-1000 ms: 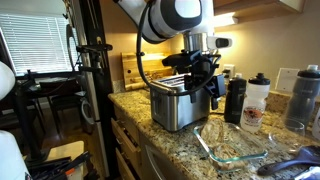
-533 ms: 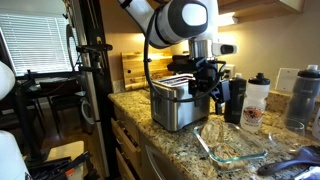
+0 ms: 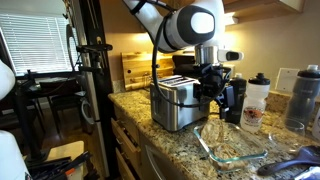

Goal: Put one slice of bread in the bread toaster

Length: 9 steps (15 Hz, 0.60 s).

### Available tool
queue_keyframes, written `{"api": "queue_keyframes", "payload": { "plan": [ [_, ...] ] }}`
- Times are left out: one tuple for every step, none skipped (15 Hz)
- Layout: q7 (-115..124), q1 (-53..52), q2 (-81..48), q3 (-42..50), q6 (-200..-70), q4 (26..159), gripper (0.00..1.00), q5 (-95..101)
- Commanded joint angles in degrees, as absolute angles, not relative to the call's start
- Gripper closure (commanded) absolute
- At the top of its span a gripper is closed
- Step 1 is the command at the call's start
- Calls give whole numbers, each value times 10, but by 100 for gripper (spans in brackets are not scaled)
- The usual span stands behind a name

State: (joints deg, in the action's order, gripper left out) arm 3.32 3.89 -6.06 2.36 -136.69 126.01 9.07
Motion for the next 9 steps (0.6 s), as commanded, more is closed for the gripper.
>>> {"api": "queue_keyframes", "payload": {
  "plan": [
    [41,36,-80,29,-1372,1241,0,78],
    [41,36,-85,30,-1371,1237,0,77],
    [41,36,-89,30,-1371,1232,0,75],
    [41,35,-94,30,-1371,1228,0,74],
    [42,35,-98,30,-1370,1225,0,73],
    [42,35,-102,30,-1370,1222,0,73],
    [43,35,-106,30,-1369,1219,0,72],
    [43,35,-110,31,-1369,1217,0,71],
    [44,35,-114,31,-1368,1215,0,71]
  ]
}}
